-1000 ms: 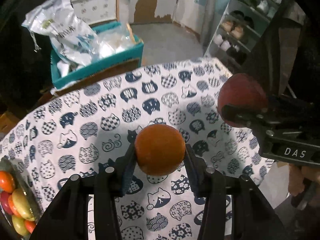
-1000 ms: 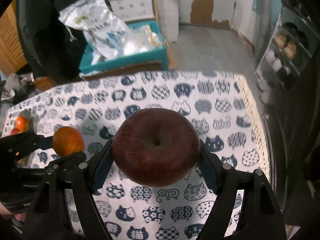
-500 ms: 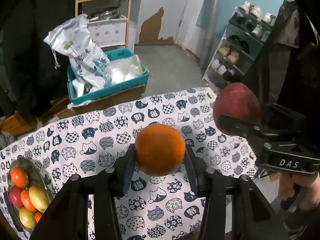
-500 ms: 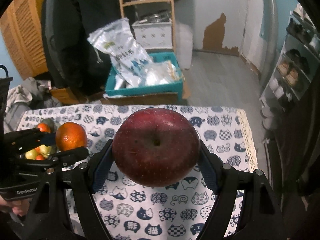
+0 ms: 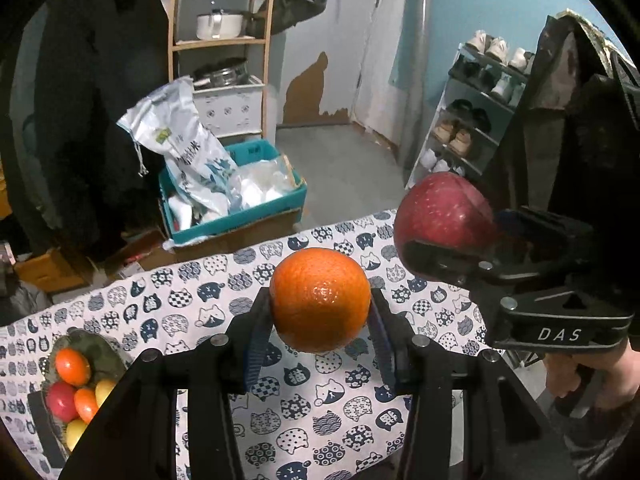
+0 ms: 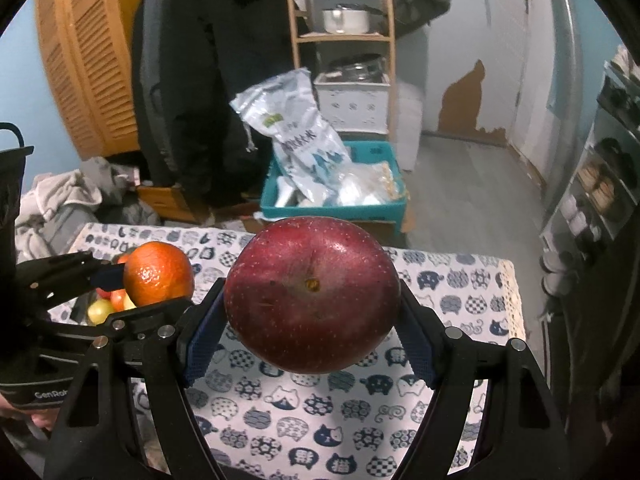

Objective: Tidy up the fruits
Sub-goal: 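Carry the tangerine with the left tool while the right tool carries the apple toward the bowl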

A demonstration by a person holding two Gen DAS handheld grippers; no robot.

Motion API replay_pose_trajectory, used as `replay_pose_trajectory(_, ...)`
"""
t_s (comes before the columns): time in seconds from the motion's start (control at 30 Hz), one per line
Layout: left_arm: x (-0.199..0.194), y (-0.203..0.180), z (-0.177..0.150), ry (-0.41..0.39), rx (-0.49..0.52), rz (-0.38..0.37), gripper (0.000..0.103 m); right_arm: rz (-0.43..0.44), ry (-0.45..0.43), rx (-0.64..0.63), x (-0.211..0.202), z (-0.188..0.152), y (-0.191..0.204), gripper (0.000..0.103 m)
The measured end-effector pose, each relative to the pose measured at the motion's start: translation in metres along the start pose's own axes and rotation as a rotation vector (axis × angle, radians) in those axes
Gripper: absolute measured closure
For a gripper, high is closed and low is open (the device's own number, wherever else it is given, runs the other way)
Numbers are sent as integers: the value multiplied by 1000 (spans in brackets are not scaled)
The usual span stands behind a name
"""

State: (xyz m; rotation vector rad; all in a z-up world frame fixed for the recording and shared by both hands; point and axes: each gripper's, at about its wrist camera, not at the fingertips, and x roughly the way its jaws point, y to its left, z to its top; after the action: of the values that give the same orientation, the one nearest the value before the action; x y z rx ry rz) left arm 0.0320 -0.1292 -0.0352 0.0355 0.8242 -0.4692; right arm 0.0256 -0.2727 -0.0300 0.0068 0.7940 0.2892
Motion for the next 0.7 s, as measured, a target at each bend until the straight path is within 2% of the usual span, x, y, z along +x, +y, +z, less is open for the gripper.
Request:
replay_pose_trajectory(0.4, -16, 27, -6, -12, -46, 19, 56, 36, -7, -41, 4, 13, 30, 25)
replay_pose_trajectory(0.7, -34, 65, -22, -12, -118, 60, 56, 69, 24, -80, 24, 20, 65, 25)
